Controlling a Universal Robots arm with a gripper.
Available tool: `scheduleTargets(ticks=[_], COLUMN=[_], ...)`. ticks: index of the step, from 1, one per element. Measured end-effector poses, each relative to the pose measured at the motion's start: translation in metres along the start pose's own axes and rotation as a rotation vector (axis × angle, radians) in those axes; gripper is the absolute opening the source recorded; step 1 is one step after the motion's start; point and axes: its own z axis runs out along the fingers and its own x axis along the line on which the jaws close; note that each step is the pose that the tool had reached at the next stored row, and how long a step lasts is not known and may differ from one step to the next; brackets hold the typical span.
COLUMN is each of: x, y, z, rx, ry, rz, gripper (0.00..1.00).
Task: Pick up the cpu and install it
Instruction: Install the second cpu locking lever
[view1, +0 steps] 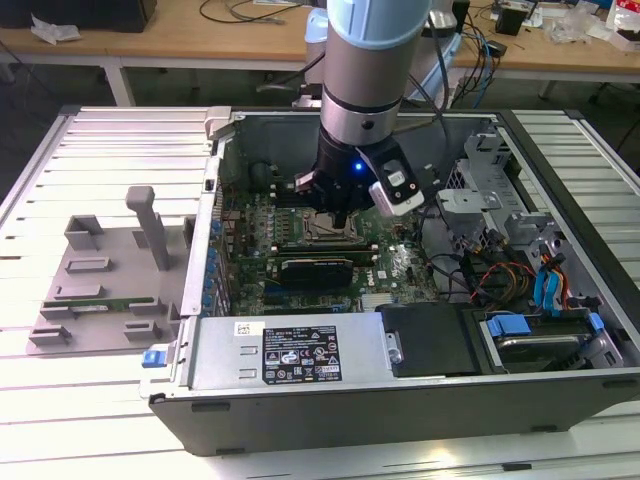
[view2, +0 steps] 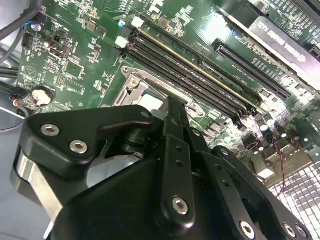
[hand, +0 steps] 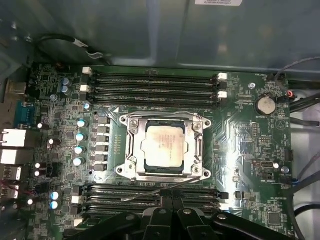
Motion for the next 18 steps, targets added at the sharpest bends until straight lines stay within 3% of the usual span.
scheduleTargets(ticks=[11, 15, 18], x=[0.0044, 0.0130, 0.0201], y=[-0.0017, -0.0020, -0.0029], z=[0.0129, 0.0169, 0.0242], rx=[0.0000, -0.0009, -0.0016], ry=[0.0000, 0.0000, 0.0000], rz=[0.000, 0.000, 0.000], gripper=[0.11, 0.11, 0.11])
